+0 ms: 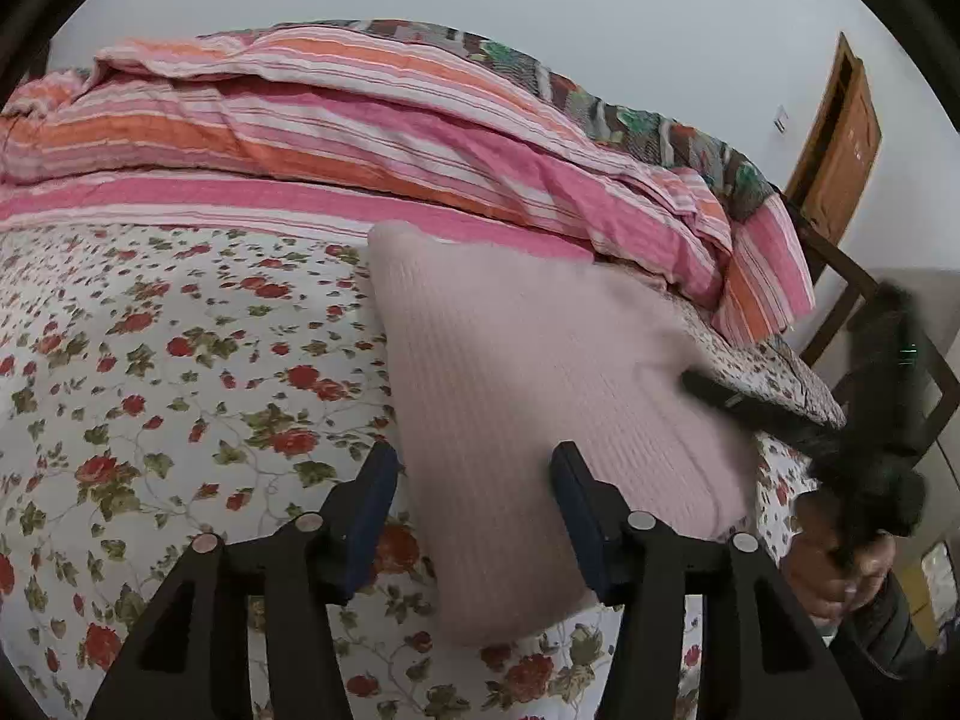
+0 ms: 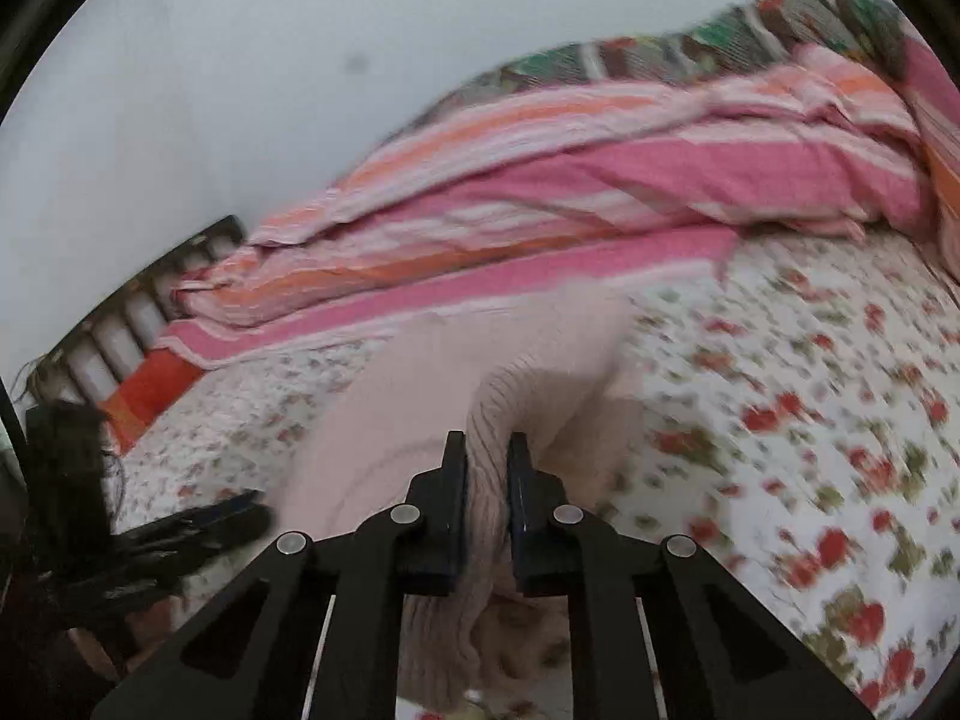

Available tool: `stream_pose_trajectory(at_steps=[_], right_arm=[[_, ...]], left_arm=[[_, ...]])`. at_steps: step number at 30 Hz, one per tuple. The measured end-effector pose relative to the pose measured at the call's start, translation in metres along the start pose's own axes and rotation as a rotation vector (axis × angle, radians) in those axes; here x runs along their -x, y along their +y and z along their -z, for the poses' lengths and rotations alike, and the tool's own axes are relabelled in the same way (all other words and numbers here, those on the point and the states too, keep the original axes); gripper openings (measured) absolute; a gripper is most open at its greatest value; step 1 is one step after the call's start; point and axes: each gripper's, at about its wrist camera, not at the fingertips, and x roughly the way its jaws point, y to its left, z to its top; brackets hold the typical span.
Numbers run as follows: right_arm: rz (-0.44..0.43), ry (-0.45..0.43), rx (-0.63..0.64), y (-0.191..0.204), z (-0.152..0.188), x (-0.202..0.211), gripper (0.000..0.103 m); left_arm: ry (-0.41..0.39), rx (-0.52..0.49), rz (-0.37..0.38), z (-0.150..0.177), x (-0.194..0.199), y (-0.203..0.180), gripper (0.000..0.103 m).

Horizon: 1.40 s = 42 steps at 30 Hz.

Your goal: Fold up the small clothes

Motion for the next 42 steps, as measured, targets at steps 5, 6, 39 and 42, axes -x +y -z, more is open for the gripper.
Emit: stream_pose_trajectory(at_steps=[5, 6, 39, 42], right_arm=[[0.113, 0.043, 0.086, 0.016, 0.001, -0.002, 0.024], [0.127, 0.02, 0.106, 0.022, -0.004, 0.004, 0.026], [0.131, 0.014, 0.162, 0.049, 0.012, -0.039, 0.029], [0.136, 0.016, 0.165, 0.049, 0.011, -0.038, 0.029]], left_arm=[[-0.013, -0.057, -0.062, -0.014, -0.003, -0.013, 0.054], [-0.018, -0.064, -0.069, -0.018, -0.003, -0.014, 0.053], [0.032, -0.005, -0.074, -0.012, -0.053, 0.004, 0.06], [0.024, -0.014, -0.088, -0.011, -0.053, 0.004, 0.06]])
